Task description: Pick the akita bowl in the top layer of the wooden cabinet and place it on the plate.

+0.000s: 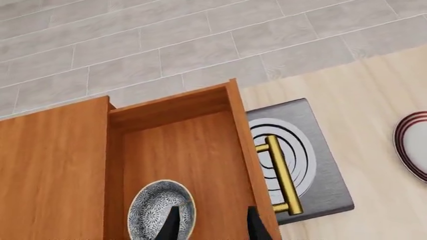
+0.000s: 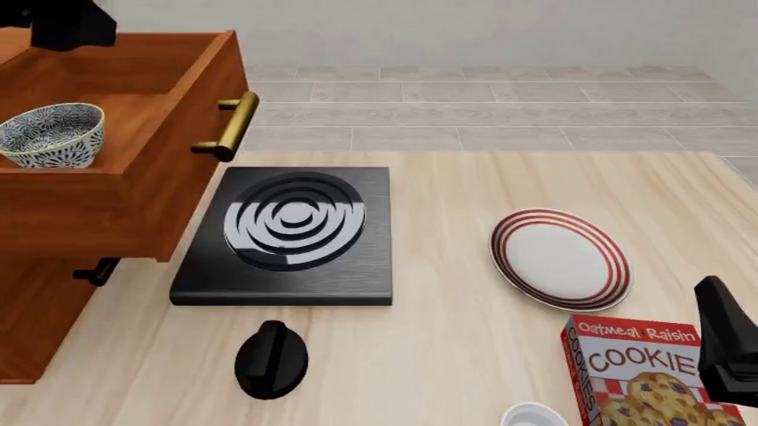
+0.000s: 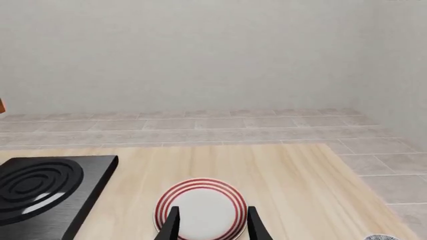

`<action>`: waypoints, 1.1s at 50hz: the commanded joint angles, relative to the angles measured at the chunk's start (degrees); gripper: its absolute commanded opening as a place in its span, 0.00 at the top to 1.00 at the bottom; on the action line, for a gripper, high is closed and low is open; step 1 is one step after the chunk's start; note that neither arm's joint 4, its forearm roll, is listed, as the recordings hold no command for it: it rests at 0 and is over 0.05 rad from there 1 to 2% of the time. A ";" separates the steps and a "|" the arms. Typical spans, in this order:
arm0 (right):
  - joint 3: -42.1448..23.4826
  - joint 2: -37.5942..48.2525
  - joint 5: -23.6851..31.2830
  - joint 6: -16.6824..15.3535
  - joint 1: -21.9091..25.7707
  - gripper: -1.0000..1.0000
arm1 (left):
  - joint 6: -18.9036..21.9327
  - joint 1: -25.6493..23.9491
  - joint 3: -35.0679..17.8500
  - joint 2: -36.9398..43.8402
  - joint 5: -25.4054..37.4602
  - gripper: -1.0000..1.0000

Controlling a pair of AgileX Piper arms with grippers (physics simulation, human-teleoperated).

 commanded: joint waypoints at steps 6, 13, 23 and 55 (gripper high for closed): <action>-0.23 0.03 0.00 -0.25 0.12 0.00 | 1.88 3.84 -1.46 0.95 1.30 0.00; -0.30 0.02 -0.03 -0.27 0.14 0.00 | 1.47 4.23 -1.61 1.49 1.45 0.00; -0.21 0.01 -0.01 -0.36 0.19 0.00 | 0.97 4.14 -1.12 1.90 2.31 0.00; -0.17 0.01 -0.08 -0.39 0.25 0.00 | 0.77 5.44 0.44 3.38 1.99 0.00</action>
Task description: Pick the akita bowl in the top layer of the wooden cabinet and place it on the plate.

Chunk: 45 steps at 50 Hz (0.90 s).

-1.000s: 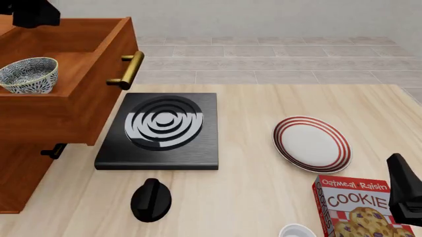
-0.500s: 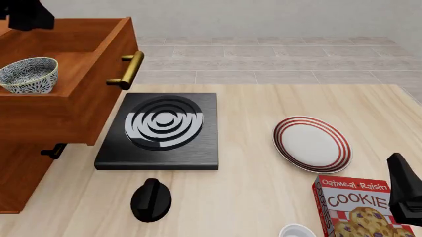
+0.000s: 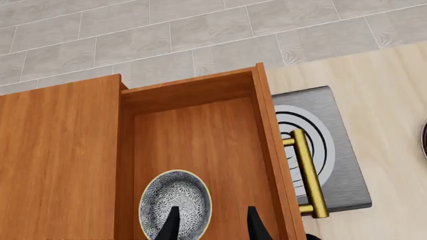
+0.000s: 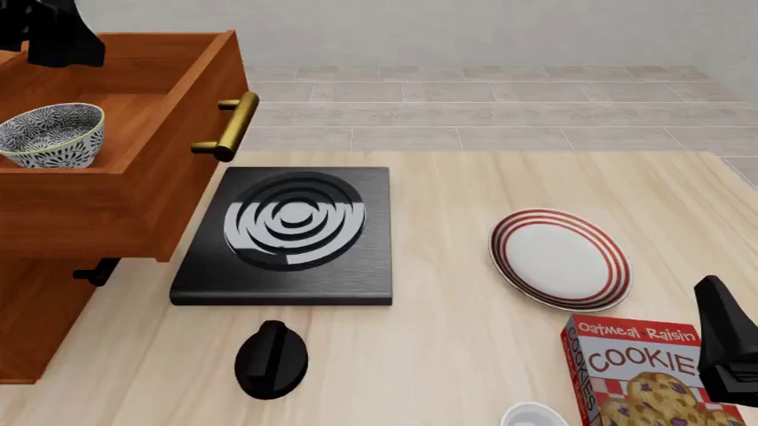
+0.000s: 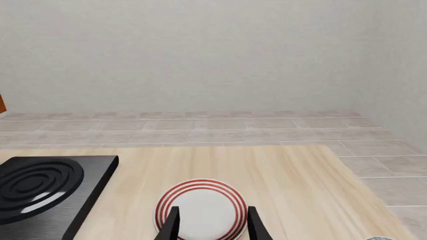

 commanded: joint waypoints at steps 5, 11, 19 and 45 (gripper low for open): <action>-0.01 0.00 -0.03 0.00 0.00 0.00 | 0.76 1.51 1.21 0.49 -0.68 0.00; -0.02 0.00 -0.02 0.02 -0.01 0.00 | 0.44 2.03 2.01 0.85 -1.31 0.00; -0.11 0.02 0.04 0.01 -0.05 0.00 | 0.20 2.07 3.86 0.83 -2.39 0.00; 0.02 0.00 -0.03 0.05 -0.11 0.00 | 0.37 3.00 9.86 0.63 -5.37 0.00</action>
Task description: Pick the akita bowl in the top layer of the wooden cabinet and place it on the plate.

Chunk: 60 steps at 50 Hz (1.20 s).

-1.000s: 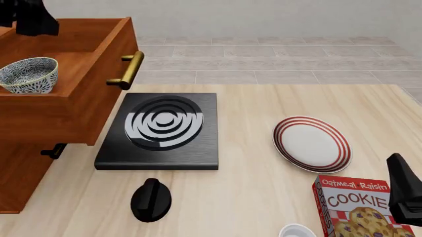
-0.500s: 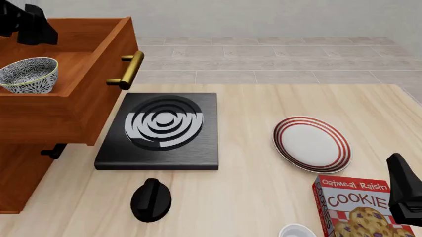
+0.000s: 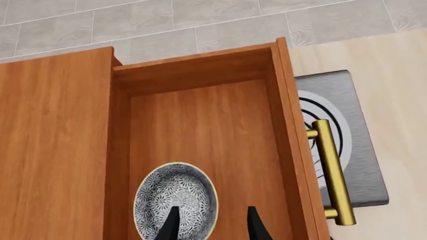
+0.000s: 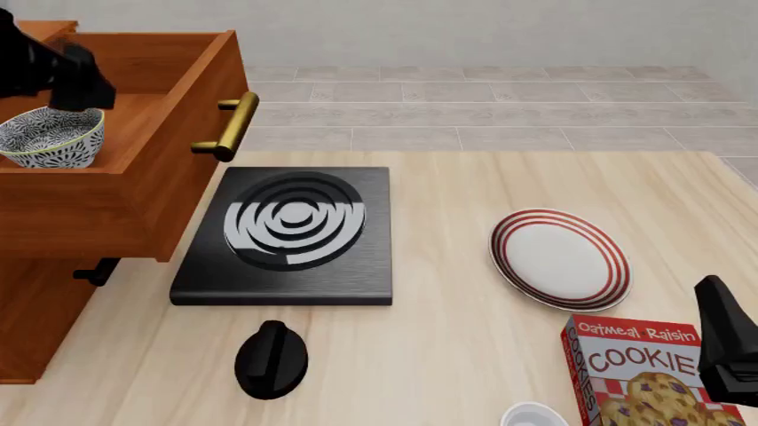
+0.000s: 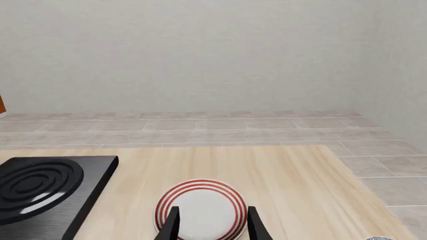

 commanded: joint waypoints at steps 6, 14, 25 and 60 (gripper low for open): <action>0.01 0.00 -0.01 -0.01 -0.01 0.00 | 0.47 1.23 2.69 -0.08 -1.48 0.00; -0.03 0.00 0.10 -0.07 0.10 0.00 | 0.75 1.12 3.63 -0.09 -1.97 0.00; -0.14 0.03 0.13 -0.11 0.10 0.00 | 1.05 1.53 4.85 -0.22 -2.70 0.00; 0.04 0.00 -0.03 -0.08 -0.02 0.00 | 1.00 2.42 8.85 0.35 -5.57 0.00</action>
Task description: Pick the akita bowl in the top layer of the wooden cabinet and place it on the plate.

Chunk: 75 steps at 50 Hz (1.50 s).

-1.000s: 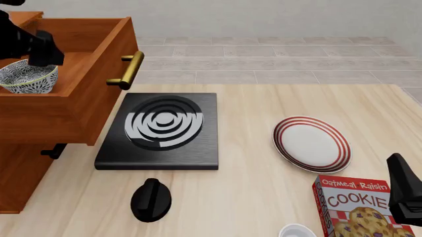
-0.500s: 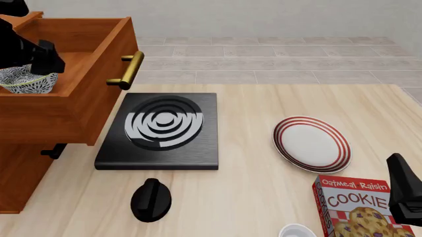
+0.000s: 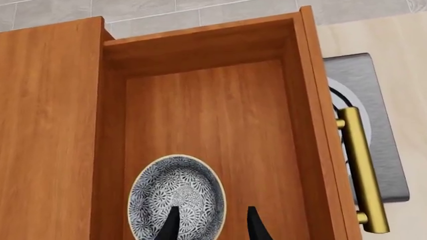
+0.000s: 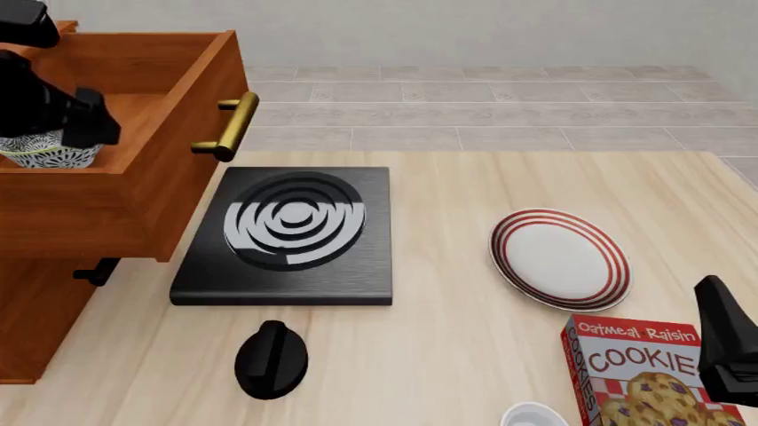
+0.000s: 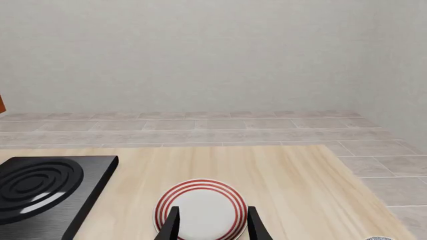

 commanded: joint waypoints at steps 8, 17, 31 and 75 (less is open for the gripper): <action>-0.01 0.00 0.00 0.01 -0.06 0.00 | 0.37 0.57 2.32 0.28 -1.65 0.00; -0.04 0.00 0.01 0.03 -0.08 0.00 | 0.18 0.21 2.90 0.52 -2.27 0.00; -0.04 0.00 -0.03 0.05 -0.08 0.00 | -0.22 -0.15 3.89 0.46 -2.85 0.00; -0.04 0.00 0.01 0.00 -0.07 0.00 | -1.28 -1.89 1.59 0.37 -2.18 1.00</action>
